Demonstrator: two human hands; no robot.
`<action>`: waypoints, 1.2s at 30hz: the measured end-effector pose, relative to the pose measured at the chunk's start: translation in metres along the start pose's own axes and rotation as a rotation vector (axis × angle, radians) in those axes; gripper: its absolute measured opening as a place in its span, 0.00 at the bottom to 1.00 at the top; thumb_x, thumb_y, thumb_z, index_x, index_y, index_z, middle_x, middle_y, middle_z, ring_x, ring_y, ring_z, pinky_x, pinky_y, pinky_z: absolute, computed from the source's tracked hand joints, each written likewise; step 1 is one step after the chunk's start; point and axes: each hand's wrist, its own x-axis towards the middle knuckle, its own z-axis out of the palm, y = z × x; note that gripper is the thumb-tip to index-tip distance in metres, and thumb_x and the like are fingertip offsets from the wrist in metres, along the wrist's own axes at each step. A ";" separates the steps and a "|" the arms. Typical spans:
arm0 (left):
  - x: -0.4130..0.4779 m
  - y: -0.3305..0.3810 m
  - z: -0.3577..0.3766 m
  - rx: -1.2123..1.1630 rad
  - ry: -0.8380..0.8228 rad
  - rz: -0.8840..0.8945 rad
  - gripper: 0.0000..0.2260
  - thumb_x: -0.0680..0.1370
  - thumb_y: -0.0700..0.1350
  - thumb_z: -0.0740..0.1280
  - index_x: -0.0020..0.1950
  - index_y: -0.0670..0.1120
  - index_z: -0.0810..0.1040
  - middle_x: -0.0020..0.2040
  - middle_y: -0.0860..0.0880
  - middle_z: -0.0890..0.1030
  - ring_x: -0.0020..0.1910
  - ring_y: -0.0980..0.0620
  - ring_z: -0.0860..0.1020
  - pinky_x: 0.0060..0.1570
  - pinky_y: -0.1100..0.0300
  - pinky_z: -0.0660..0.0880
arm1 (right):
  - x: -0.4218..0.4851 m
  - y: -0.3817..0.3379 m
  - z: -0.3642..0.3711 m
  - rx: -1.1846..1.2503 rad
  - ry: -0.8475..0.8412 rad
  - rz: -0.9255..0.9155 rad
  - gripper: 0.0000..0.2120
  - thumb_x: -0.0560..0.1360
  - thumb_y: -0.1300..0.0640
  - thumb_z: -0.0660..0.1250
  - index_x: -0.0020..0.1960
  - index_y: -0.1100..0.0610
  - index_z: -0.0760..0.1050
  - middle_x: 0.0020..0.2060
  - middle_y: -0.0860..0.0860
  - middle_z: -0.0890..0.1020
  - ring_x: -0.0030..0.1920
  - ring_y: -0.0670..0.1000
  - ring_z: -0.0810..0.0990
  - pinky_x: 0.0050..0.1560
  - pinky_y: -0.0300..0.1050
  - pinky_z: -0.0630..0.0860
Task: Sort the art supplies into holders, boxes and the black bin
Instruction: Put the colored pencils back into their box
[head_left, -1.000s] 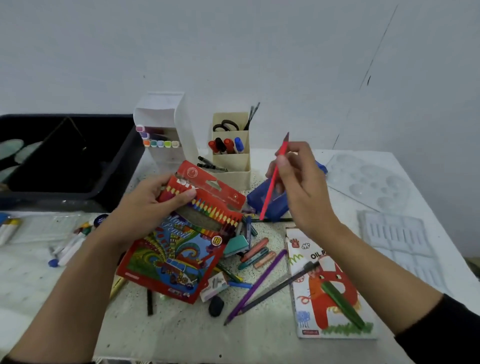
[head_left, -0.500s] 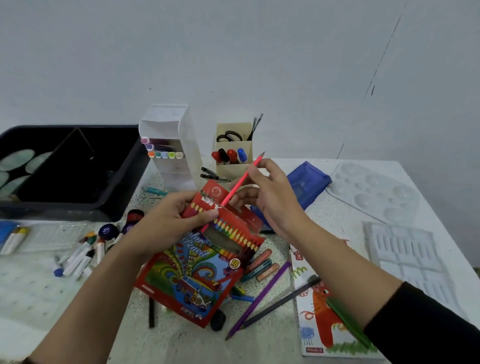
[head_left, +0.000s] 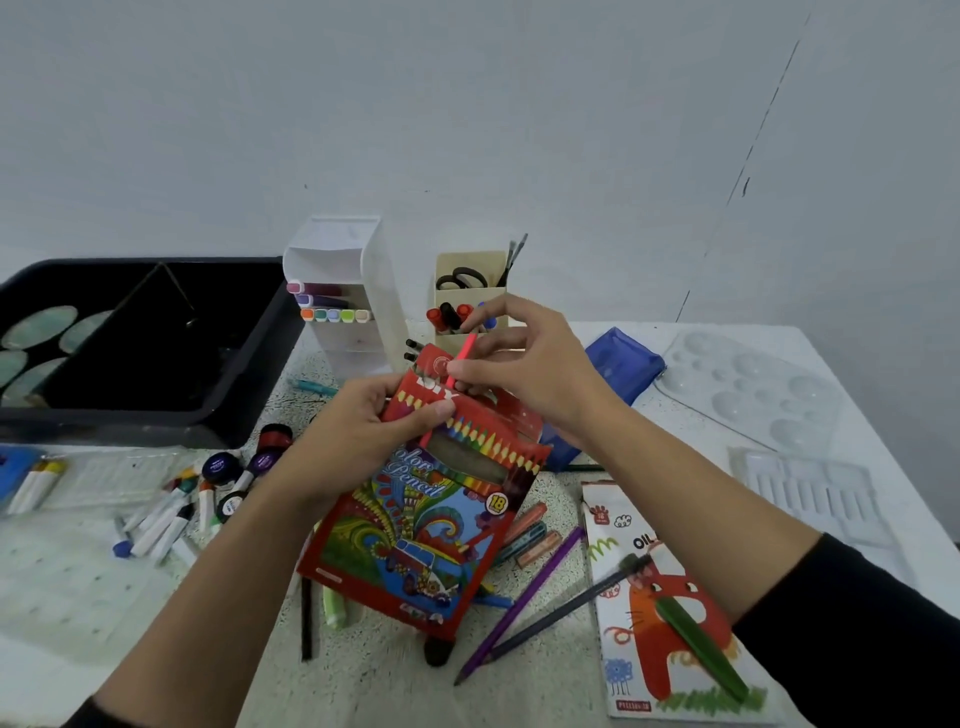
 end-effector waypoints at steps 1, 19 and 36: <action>0.001 0.000 -0.001 0.010 0.006 0.008 0.11 0.79 0.47 0.70 0.58 0.44 0.80 0.49 0.44 0.87 0.45 0.43 0.87 0.41 0.55 0.84 | -0.001 0.002 0.001 -0.033 0.019 -0.009 0.14 0.70 0.59 0.79 0.52 0.59 0.79 0.39 0.54 0.86 0.40 0.52 0.86 0.47 0.49 0.84; -0.008 -0.019 -0.016 -0.008 0.163 -0.046 0.11 0.79 0.49 0.69 0.59 0.47 0.79 0.48 0.46 0.87 0.44 0.43 0.87 0.41 0.54 0.84 | -0.095 0.057 -0.018 -0.907 -0.721 -0.283 0.07 0.73 0.49 0.73 0.44 0.52 0.81 0.40 0.45 0.79 0.43 0.44 0.76 0.44 0.42 0.74; -0.027 -0.021 -0.017 0.013 0.101 -0.013 0.09 0.80 0.49 0.68 0.58 0.46 0.79 0.49 0.47 0.87 0.45 0.44 0.87 0.41 0.55 0.84 | -0.056 0.025 -0.034 -0.161 -0.183 0.086 0.09 0.82 0.52 0.63 0.48 0.54 0.77 0.39 0.49 0.82 0.35 0.49 0.76 0.37 0.41 0.72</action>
